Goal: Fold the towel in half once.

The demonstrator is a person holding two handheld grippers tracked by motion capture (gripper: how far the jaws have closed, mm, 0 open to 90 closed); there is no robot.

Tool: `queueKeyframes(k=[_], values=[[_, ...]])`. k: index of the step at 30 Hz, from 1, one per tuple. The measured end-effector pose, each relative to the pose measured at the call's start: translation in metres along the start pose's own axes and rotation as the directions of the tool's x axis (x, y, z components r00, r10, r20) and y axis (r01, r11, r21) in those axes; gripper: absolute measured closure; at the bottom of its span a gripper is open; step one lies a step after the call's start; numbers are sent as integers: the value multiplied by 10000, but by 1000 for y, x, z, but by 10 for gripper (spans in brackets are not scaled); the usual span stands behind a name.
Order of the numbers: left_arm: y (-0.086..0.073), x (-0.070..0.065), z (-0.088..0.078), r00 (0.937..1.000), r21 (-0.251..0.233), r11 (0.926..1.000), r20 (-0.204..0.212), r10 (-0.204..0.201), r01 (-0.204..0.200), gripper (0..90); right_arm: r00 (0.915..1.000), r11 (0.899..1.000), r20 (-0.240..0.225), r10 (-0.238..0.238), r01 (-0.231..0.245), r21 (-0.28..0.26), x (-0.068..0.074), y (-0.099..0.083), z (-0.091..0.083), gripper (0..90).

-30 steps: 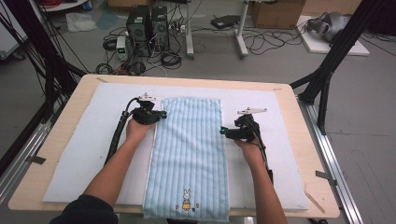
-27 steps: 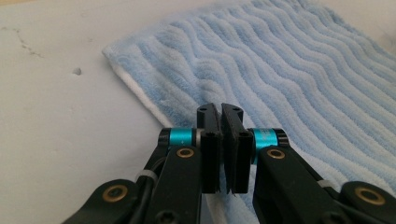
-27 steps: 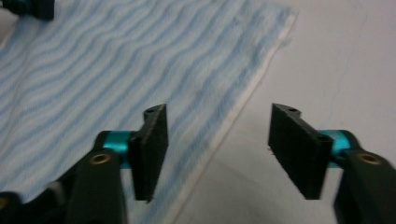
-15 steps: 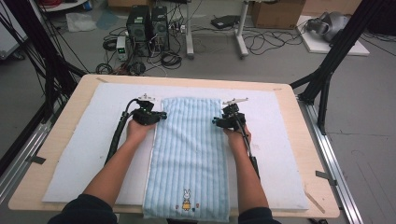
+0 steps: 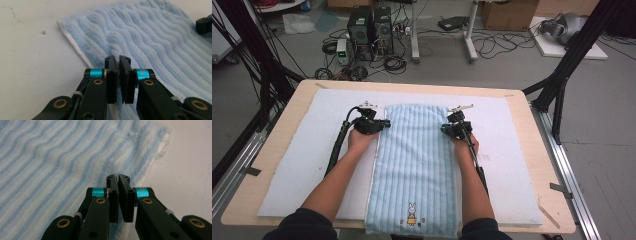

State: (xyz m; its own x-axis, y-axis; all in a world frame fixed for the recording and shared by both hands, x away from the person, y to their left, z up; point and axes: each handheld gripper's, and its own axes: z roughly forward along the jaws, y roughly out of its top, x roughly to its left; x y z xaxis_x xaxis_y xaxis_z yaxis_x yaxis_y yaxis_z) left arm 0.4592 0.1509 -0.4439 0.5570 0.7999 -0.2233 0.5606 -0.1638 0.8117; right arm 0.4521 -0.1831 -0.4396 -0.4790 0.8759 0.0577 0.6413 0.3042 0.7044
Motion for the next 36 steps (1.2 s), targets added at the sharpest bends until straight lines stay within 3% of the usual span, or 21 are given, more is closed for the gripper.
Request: queueKeyframes(k=[4, 10, 13, 16, 17, 23, 28, 30, 36], values=[[4, 2, -5, 9992, -465, 9982, 156, -376, 383, 848, 9995, 9985, -164, 275, -282, -459, -3, 1, -4, 868], [8, 2, -17, 9978, -552, 9980, 606, -278, 312, 845, 9985, 9962, -509, 213, -255, -838, -3, 3, -17, 867], [6, -4, -27, 9968, -868, 9962, 805, -25, 95, 844, 9968, 9957, -789, 118, -190, -911, -3, 1, -24, 867], [4, -10, -32, 9962, -650, 9976, 821, 289, -236, 844, 9954, 9943, -959, 13, -115, -1060, 0, -4, -33, 867], [2, -12, -36, 9963, -901, 9956, 791, 325, -253, 844, 9949, 9941, -1008, 27, -137, -1080, 0, -6, -36, 867], [-7, -23, -51, 9938, -923, 9949, 994, 501, -410, 847, 9913, 9911, -1267, -355, 186, -1319, 9, -17, -56, 866], [-19, -33, -66, 9895, -1137, 9919, 1261, 707, -564, 847, 9870, 9894, -1497, -583, 371, -1405, 17, -32, -71, 865], [-23, -38, -70, 9863, -944, 9926, 1385, 896, -769, 847, 9866, 9888, -1455, -743, 539, -1394, 21, -37, -75, 865], [-35, -51, -80, 9796, -1009, 9886, 1561, 1265, -1116, 847, 9820, 9834, -1584, -1029, 766, -1645, 33, -48, -90, 866]])
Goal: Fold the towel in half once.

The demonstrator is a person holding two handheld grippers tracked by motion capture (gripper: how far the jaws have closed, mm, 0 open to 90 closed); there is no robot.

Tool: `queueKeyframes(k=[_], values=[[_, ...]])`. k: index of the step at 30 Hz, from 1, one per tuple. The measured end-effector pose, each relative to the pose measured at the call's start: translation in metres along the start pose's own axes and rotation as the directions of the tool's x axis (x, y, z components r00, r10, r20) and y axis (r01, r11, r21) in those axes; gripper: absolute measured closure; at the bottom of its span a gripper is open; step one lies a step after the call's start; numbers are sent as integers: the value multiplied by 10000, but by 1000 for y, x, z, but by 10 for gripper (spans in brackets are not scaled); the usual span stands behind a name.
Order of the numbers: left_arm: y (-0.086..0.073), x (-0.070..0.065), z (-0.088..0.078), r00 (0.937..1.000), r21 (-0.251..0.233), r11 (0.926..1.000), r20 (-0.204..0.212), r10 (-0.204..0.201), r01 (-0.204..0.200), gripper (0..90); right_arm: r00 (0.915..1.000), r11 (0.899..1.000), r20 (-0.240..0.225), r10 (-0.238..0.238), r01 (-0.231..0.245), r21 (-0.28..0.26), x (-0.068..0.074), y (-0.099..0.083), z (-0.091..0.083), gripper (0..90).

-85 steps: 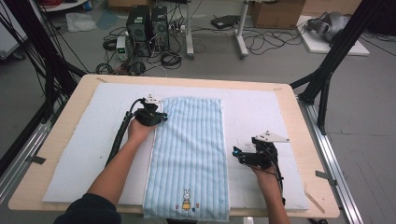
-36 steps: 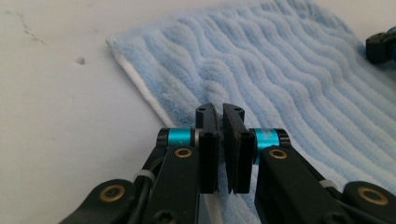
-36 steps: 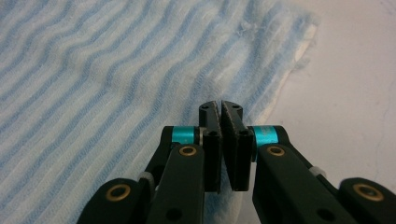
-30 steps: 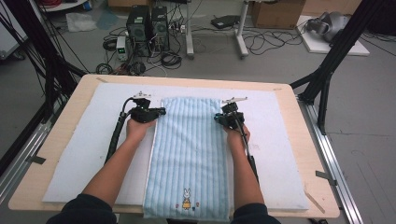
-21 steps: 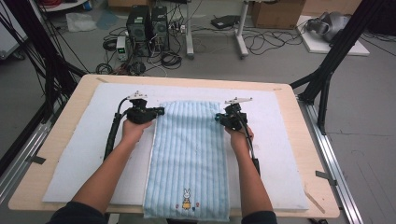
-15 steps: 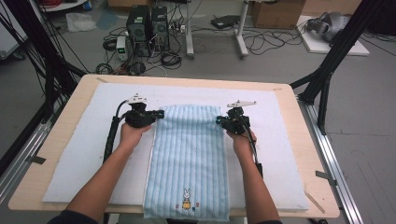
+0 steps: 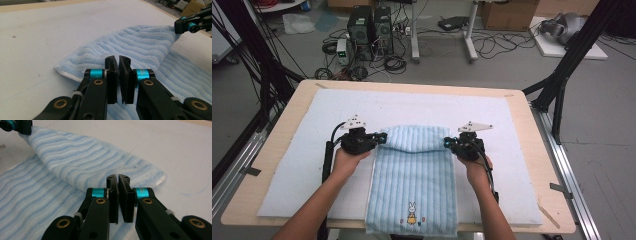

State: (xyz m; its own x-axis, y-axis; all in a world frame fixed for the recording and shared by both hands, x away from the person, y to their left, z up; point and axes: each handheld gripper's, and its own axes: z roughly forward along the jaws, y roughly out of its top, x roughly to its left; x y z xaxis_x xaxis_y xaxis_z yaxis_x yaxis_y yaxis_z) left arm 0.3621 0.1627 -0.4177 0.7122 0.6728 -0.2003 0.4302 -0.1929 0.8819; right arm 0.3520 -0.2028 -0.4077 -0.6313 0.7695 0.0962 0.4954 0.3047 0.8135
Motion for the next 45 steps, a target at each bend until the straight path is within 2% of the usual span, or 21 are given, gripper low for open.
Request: queueKeyframes(k=[6, 17, 19, 21, 22, 25, 28, 33, 39, 42, 45], values=[[-13, -9, -8, 9998, 237, 9995, 88, 189, -191, 842, 9999, 9999, -139, -81, 84, 150, 10, -13, -7, 866], [-36, -10, -16, 9997, 353, 9993, 233, -91, 82, 837, 9996, 9991, -267, -19, 31, 427, 17, -35, -12, 863], [-39, -10, -15, 9995, 416, 9990, 244, -196, 185, 796, 9995, 9984, -279, 122, -106, 552, 16, -39, -11, 825], [-38, -7, -15, 9992, 354, 9987, -172, -363, 369, 574, 9994, 9983, -137, 314, -307, 498, 14, -40, -11, 712], [-37, -5, -15, 9983, 275, 9984, -325, -484, 493, 511, 9991, 9985, -116, 418, -413, 371, 13, -39, -12, 667], [-31, 4, -17, 9948, 104, 9967, -637, -795, 804, 457, 9984, 9985, 147, 538, -540, 110, 11, -36, -17, 569], [-20, 14, -17, 9914, -14, 9952, -875, -973, 975, 452, 9971, 9973, 245, 721, -719, -120, 7, -35, -20, 505], [-2, 24, -10, 9867, -215, 9931, -1125, -1173, 1156, 454, 9961, 9964, 253, 842, -839, -140, 3, -36, -21, 485], [-5, 32, 14, 9799, 599, 9880, -1493, -1324, 1426, 455, 9969, 9971, 196, 764, -763, -62, 4, -37, -20, 476], [-8, 30, 25, 9815, 1079, 9866, -1606, -1042, 1224, 455, 9966, 9968, 182, 799, -798, -42, 4, -37, -20, 475], [-11, 26, 34, 9853, 1493, 9841, -1547, -724, 957, 455, 9967, 9968, 159, 798, -798, -53, 3, -37, -20, 472]])
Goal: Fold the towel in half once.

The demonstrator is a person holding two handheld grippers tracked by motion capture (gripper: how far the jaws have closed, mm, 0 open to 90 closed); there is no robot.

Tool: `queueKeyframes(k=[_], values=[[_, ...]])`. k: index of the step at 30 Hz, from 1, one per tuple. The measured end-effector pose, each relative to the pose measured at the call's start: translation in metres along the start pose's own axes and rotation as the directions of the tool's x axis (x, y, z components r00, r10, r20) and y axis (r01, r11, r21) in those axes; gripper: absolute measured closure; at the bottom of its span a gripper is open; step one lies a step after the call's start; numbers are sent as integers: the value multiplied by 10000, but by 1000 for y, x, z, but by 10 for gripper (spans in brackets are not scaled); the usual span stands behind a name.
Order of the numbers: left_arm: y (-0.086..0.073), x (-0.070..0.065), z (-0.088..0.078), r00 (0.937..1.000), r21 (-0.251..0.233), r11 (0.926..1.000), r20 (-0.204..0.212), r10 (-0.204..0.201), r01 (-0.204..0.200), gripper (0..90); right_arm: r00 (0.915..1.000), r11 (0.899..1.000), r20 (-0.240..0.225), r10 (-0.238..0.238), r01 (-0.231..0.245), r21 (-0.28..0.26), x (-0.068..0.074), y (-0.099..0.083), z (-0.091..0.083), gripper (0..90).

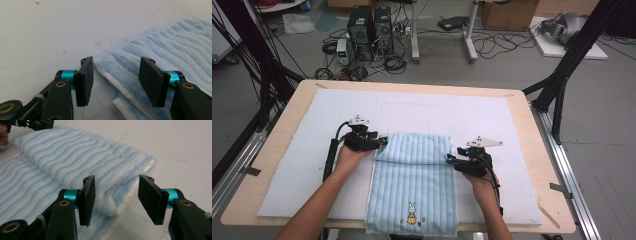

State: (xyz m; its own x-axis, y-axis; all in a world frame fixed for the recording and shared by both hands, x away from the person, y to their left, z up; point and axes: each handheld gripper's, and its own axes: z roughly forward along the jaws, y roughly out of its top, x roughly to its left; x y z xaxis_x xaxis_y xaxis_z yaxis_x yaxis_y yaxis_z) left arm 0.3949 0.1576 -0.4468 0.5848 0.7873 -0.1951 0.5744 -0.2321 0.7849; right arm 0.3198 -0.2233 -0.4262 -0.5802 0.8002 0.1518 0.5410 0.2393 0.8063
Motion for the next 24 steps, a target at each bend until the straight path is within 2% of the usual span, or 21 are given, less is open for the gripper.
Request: queueKeyframes(k=[3, 5, 7, 9, 11, 12, 17, 21, 24], values=[[-1, -3, 4, 9992, 178, 9992, -195, 350, -346, 456, 10000, 10000, -5, 20, -20, 8, 0, 0, 0, 472], [-1, -4, 4, 9988, 164, 9988, -166, 457, -454, 500, 10000, 10000, 1, 2, -2, 9, -1, 0, 0, 470], [-1, -5, 4, 9973, 221, 9973, -222, 703, -698, 573, 10000, 10000, -8, -39, 39, -21, -1, -1, 0, 466], [-2, -5, 4, 9963, 180, 9964, 215, 830, -834, 697, 10000, 10000, -3, -46, 46, -25, -1, -1, 0, 461], [-2, -5, 4, 9955, 84, 9960, 352, 882, -885, 818, 10000, 10000, -5, -8, 8, -5, -1, -1, 0, 456], [-2, -4, 3, 9955, 2, 9961, 359, 879, -880, 853, 10000, 10000, 3, -7, 7, 2, -2, -1, 0, 451], [2, 2, -4, 9989, -677, 9975, 404, 240, -212, 868, 9996, 9996, 148, 256, -255, -75, -4, 0, 1, 406], [7, 8, -12, 9980, -1168, 9931, 626, -52, 125, 869, 9984, 9987, 280, 499, -495, -135, -8, 4, 2, 385], [10, 7, -15, 9984, -1433, 9896, 567, -38, 119, 870, 9971, 9983, 474, 588, -587, -47, -15, 9, 7, 384]])
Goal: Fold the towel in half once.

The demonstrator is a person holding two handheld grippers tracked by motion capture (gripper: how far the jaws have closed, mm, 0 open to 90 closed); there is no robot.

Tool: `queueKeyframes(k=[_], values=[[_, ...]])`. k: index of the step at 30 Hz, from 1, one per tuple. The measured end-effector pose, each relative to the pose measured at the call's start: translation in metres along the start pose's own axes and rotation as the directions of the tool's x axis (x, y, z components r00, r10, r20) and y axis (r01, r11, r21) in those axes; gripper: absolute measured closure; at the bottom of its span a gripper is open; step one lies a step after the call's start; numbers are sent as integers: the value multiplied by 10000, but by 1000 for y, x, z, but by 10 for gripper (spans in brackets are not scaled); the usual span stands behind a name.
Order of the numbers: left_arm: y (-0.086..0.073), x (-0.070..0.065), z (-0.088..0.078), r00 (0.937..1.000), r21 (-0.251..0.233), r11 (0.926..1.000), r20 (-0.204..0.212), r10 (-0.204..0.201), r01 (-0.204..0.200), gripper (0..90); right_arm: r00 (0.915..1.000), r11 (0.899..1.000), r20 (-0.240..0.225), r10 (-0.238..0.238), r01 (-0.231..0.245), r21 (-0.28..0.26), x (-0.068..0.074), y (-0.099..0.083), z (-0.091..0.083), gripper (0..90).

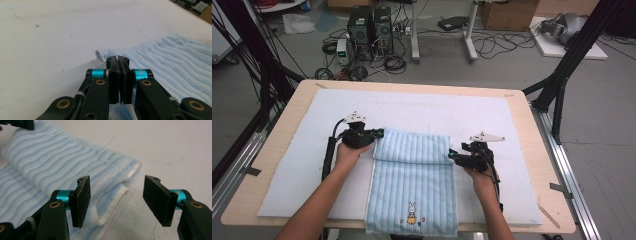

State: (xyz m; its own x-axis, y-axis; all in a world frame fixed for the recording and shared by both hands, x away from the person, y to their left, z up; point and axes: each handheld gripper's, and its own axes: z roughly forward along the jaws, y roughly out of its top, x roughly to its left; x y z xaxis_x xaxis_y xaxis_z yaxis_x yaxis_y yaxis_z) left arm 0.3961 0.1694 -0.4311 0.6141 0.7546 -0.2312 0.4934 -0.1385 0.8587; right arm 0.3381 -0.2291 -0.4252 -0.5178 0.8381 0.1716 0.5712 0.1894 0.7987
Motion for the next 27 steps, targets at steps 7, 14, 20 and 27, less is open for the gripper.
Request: queueKeyframes(k=[7, 14, 20, 27], values=[[-1, 2, -1, 9999, 47, 10000, 89, -74, 74, 871, 9998, 9997, 94, 180, -182, 185, -6, 13, 17, 382], [-1, 1, 0, 9996, 141, 9997, 183, -195, 192, 870, 9972, 9937, 712, 214, -290, 1079, -9, 27, 46, 438], [0, 2, -1, 9990, 3, 9994, 275, -340, 340, 870, 9980, 9858, 629, 21, -126, 1675, -5, 33, 71, 519], [2, 2, -7, 9982, -336, 9984, 399, -437, 450, 870, 9873, 9813, 897, -1309, 1161, 1534, 2, 41, 69, 857]])
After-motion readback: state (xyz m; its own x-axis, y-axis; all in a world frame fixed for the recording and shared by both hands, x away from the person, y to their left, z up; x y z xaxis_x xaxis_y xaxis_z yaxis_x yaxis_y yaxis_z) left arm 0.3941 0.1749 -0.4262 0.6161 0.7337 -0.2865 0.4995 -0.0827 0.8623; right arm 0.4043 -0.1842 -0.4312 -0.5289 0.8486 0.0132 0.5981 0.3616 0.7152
